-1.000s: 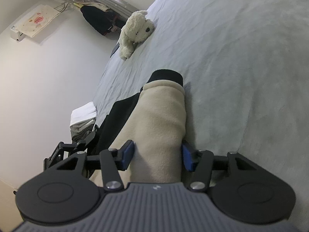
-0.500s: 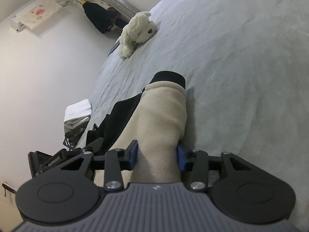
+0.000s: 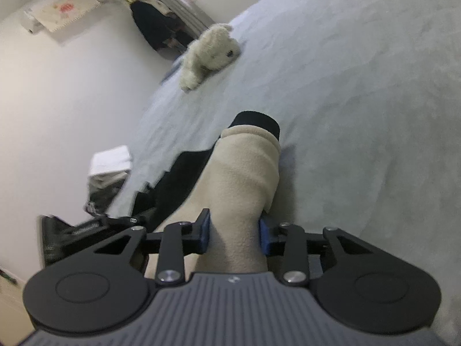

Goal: Fold clothes
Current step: 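Carry the bundle with both grippers toward the clothes stack beside the orange book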

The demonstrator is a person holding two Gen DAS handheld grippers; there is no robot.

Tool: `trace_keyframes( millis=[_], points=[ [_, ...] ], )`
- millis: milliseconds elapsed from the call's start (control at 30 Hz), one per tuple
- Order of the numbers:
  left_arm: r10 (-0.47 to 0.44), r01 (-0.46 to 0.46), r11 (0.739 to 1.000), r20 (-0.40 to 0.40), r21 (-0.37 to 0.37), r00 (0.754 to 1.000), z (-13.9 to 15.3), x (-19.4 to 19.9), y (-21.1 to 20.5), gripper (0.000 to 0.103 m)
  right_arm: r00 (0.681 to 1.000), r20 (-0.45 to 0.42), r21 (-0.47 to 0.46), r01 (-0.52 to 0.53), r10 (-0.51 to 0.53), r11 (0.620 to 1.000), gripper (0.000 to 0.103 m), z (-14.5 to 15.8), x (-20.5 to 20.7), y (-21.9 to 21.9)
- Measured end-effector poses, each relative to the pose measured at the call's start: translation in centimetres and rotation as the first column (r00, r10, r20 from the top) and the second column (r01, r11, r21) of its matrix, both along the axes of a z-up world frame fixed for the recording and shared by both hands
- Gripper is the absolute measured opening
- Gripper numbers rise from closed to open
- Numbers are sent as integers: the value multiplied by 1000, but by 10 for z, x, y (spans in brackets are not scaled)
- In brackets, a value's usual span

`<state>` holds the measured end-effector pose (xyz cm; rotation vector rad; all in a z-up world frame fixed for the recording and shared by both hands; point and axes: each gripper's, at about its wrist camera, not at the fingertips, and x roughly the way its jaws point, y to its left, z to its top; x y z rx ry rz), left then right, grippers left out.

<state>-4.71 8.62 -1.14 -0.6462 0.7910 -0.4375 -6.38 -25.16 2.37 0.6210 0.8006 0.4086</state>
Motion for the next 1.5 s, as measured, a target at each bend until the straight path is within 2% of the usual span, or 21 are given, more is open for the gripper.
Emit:
trace_keyframes(
  millis=[67, 167, 267, 433, 567, 833, 933, 1167, 1367, 1500],
  points=[
    [-8, 5, 997, 41, 81, 999, 10, -4, -9, 35, 1000, 10, -29, 3, -3, 1000, 36, 2, -2, 3],
    [-3, -1, 995, 39, 101, 999, 14, -3, -10, 35, 999, 34, -60, 3, -1, 998, 35, 9, -3, 7],
    [-10, 1, 987, 55, 159, 998, 22, -6, -16, 35, 999, 52, -96, -4, 9, 995, 35, 12, -4, 11],
    [-14, -1, 975, 65, 223, 998, 37, -5, -23, 35, 997, 71, -107, -6, 14, 994, 35, 15, -4, 11],
    [-19, -10, 965, 108, 264, 994, 48, -8, -33, 35, 994, 112, -145, -2, 18, 989, 35, 22, -9, 11],
    [-41, -4, 955, 146, 298, 988, 64, -4, -66, 35, 990, 141, -175, 49, -24, 983, 35, 32, -11, -5],
    [-65, 3, 941, 173, 337, 983, 68, -7, -86, 35, 989, 143, -187, 75, -49, 980, 35, 33, -13, -16],
    [-88, 9, 939, 215, 344, 973, 84, -18, -127, 35, 986, 142, -187, 118, -92, 975, 35, 37, -24, -42],
    [-108, 14, 937, 251, 350, 962, 97, -28, -162, 35, 973, 201, -204, 155, -113, 967, 35, 54, -38, -66],
    [-124, 19, 934, 275, 356, 953, 105, -35, -186, 35, 964, 225, -179, 183, -141, 967, 35, 65, -49, -98]
  ],
)
